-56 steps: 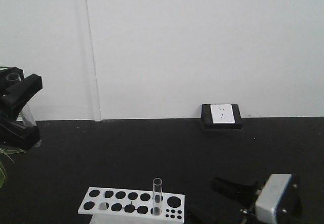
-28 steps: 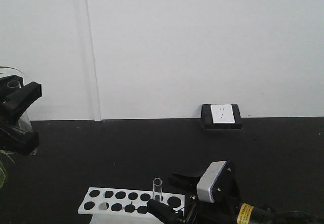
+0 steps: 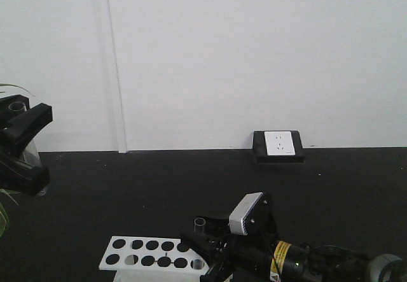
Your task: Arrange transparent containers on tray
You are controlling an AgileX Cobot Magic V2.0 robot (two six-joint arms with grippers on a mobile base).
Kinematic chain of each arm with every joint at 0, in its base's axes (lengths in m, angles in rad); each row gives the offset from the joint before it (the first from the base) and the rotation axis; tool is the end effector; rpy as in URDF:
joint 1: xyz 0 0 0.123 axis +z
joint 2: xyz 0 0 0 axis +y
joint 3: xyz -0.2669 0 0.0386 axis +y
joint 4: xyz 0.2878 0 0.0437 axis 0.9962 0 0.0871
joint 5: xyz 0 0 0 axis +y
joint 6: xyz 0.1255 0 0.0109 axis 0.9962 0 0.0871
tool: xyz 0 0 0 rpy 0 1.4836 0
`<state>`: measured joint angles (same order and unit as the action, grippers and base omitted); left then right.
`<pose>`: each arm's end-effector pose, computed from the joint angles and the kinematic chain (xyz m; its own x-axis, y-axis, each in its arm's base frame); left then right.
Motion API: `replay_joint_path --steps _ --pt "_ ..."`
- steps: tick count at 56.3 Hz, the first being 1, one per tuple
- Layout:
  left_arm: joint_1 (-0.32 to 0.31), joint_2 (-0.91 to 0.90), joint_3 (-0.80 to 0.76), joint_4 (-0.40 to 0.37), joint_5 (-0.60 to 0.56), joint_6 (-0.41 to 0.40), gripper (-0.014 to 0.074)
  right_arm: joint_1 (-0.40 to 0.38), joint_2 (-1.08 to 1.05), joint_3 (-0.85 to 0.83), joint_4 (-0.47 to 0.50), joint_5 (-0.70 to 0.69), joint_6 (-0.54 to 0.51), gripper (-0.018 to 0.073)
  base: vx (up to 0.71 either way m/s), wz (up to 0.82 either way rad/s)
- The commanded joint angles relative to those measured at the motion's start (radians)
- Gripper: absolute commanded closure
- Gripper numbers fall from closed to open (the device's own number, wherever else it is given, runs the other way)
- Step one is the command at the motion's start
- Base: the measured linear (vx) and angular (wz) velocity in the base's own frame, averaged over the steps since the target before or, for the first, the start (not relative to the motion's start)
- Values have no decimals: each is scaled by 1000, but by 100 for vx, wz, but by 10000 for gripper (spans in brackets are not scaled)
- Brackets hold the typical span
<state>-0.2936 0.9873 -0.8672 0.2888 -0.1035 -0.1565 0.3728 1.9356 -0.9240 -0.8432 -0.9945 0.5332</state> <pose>0.2878 -0.0909 0.3842 0.1043 0.1047 -0.9890 0.3064 0.9427 0.1321 0.3610 0.2258 0.1252 -0.1047 -0.0542 -0.9930 -0.8642 0.4991 0.0638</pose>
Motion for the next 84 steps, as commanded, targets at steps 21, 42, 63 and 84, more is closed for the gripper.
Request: replay_joint_path --steps 21,42,63,84 --pt "-6 -15 -34 -9 -69 -7 600 -1 -182 -68 18 -67 118 572 0 0" --pt "-6 -30 -34 -10 140 -116 600 -2 -556 -97 -151 345 397 572 0 0" --pt "-6 -211 62 -24 304 -109 600 -4 -859 72 -530 536 720 572 0 0" --pt "-6 -326 156 -54 284 -109 600 -4 -919 91 -530 564 721 572 0 0"
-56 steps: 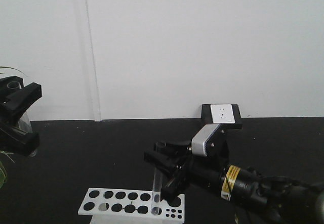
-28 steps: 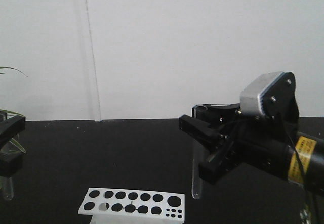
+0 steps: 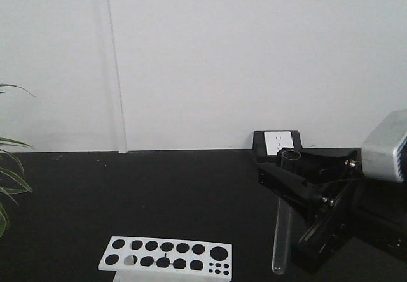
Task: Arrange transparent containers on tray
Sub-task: 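Grasp the other clear test tube with the right gripper and lift it, then drive the base to the yellow tray while holding both tubes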
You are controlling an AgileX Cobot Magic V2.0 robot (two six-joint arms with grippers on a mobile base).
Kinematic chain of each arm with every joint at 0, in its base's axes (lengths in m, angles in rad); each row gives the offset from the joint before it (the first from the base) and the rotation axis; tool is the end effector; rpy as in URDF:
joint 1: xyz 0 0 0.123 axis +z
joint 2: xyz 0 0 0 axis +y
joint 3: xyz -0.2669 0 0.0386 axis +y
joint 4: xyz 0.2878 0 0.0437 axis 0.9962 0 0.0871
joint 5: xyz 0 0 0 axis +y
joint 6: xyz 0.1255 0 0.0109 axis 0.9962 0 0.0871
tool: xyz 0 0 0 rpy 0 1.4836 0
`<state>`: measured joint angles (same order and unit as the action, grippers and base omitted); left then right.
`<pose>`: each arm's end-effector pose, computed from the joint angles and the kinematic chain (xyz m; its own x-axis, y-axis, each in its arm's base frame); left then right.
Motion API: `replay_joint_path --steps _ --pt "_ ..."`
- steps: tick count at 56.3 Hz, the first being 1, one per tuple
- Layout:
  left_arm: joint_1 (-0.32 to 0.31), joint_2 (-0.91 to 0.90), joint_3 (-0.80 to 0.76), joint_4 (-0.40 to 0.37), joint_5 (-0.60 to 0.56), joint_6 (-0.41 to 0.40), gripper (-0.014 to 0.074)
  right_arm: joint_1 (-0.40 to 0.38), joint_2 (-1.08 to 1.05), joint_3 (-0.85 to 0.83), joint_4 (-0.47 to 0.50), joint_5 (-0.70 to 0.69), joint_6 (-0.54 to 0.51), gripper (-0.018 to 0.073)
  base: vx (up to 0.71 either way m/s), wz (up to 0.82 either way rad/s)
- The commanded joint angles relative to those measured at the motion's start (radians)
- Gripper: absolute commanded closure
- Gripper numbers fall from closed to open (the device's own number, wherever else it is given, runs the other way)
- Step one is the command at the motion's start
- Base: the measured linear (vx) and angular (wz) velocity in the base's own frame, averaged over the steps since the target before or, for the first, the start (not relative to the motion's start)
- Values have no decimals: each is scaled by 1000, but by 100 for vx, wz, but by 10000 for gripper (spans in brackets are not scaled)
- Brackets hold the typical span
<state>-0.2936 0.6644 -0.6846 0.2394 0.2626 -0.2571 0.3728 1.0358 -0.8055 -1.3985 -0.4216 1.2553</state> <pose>0.2175 -0.0576 0.3488 -0.1470 0.0178 -0.9890 0.2269 0.9738 -0.0163 0.2631 0.1574 0.3415 0.0284 -0.1134 -0.9931 -0.7101 0.6970 -0.0999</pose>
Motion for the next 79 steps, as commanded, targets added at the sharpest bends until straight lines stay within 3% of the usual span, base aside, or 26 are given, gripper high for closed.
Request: replay_joint_path --steps 1,48,79 --pt "-6 -3 -27 -5 -82 -8 600 -4 -19 -27 25 -9 -1 572 0 0" --pt "-6 -3 -27 -5 -82 -8 600 -4 -19 -27 25 -8 -1 572 -1 -1" --pt "-6 0 -27 -5 -81 -8 600 -4 -19 -27 25 -8 -2 572 -19 3"
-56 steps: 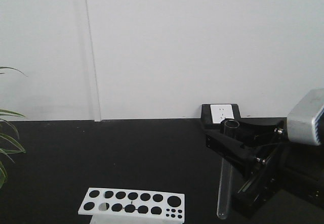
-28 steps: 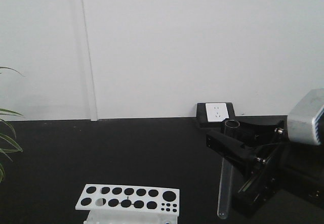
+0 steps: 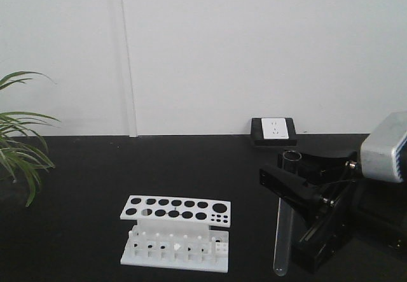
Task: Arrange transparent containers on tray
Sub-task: 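Drive the base to the yellow tray while holding both tubes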
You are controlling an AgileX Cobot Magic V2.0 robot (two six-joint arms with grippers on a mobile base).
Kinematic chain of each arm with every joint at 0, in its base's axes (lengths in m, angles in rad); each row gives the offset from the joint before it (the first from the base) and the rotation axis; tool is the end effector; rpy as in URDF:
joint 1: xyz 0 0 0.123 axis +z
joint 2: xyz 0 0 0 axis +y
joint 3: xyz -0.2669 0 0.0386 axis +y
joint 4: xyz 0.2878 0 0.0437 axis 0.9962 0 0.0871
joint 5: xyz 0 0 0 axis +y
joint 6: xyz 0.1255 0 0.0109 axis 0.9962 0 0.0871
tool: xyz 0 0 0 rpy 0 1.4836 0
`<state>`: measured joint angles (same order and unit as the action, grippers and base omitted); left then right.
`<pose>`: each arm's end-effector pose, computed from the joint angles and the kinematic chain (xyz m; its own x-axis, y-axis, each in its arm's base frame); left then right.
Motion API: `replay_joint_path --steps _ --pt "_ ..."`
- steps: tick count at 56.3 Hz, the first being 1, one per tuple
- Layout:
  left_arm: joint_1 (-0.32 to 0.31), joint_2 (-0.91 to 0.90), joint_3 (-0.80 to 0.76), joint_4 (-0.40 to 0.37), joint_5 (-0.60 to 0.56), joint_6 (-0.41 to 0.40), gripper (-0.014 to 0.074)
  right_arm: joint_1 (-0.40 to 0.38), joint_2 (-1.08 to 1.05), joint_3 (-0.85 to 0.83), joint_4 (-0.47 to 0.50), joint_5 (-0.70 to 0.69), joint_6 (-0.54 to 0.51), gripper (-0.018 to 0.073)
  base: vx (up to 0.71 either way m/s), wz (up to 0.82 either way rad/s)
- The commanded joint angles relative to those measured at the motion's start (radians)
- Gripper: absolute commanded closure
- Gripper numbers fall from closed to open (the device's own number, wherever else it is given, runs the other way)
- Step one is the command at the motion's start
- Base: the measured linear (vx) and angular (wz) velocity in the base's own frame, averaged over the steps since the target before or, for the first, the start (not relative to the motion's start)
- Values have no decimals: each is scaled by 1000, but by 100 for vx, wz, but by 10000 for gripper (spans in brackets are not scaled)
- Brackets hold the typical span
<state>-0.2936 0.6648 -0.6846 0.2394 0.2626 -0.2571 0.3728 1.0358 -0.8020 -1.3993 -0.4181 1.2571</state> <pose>0.2176 -0.0577 0.3488 -0.1474 0.0179 -0.9889 0.2269 0.9738 -0.0162 0.2633 0.1570 0.3399 0.0235 -0.1149 -0.9931 -0.7081 0.6993 -0.0976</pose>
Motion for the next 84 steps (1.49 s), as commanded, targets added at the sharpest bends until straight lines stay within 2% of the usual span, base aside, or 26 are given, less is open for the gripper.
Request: replay_joint_path --steps 1,50,84 --pt "-6 -1 -27 -5 -81 -8 600 -4 -19 -31 26 -11 -4 572 -26 13" --pt "-6 -1 -27 -5 -81 -8 600 -4 -19 -31 26 -11 -4 572 -34 23" --pt "-6 -2 -27 -5 -82 -8 600 -4 -19 -31 26 -12 -3 572 -37 39"
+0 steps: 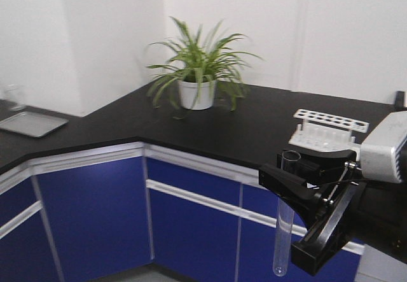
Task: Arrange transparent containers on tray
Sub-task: 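Drive the base to the yellow tray while holding both tubes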
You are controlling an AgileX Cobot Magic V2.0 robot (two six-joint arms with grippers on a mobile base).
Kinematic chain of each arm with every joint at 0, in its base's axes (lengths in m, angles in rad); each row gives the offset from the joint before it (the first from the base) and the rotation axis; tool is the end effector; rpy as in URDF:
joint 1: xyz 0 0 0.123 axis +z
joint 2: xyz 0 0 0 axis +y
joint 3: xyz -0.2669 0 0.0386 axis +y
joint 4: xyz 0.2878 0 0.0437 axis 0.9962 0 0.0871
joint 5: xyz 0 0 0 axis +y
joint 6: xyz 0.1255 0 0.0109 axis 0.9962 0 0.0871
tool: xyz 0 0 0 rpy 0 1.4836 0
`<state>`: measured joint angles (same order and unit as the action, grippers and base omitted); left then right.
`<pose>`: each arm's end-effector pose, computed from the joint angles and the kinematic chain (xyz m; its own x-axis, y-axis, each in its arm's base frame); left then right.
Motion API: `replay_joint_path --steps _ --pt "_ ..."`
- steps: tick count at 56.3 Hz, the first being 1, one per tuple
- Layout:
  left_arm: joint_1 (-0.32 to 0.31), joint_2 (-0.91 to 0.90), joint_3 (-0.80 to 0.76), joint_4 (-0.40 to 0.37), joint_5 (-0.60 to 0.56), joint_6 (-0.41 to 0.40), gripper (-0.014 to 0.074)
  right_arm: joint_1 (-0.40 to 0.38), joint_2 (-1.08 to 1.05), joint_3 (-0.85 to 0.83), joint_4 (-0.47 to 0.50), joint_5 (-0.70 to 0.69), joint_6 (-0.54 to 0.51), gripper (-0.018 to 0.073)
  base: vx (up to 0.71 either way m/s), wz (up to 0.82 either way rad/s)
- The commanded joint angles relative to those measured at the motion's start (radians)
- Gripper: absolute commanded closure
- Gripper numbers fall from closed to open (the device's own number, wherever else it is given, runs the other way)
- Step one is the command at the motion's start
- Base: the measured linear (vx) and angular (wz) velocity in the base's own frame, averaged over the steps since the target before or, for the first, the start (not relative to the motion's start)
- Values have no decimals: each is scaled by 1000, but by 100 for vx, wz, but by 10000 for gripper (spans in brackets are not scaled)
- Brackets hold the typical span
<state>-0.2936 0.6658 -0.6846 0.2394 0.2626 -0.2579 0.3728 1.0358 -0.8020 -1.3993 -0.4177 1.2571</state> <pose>0.2178 -0.0577 0.3485 -0.1486 0.0174 -0.9888 0.2267 0.9738 -0.0170 0.2633 0.1570 0.3399 0.0234 -0.1150 -0.9931 -0.7079 0.6996 -0.0976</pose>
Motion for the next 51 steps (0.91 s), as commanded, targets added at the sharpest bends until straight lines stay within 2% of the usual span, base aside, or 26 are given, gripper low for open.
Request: replay_joint_path --steps 1,51 --pt "-6 -3 -27 -5 -82 -8 600 -4 -19 -31 26 -13 -3 572 -35 48" --pt "-6 -4 -27 -5 -82 -8 600 -4 -19 -31 26 -13 -5 572 -26 49"
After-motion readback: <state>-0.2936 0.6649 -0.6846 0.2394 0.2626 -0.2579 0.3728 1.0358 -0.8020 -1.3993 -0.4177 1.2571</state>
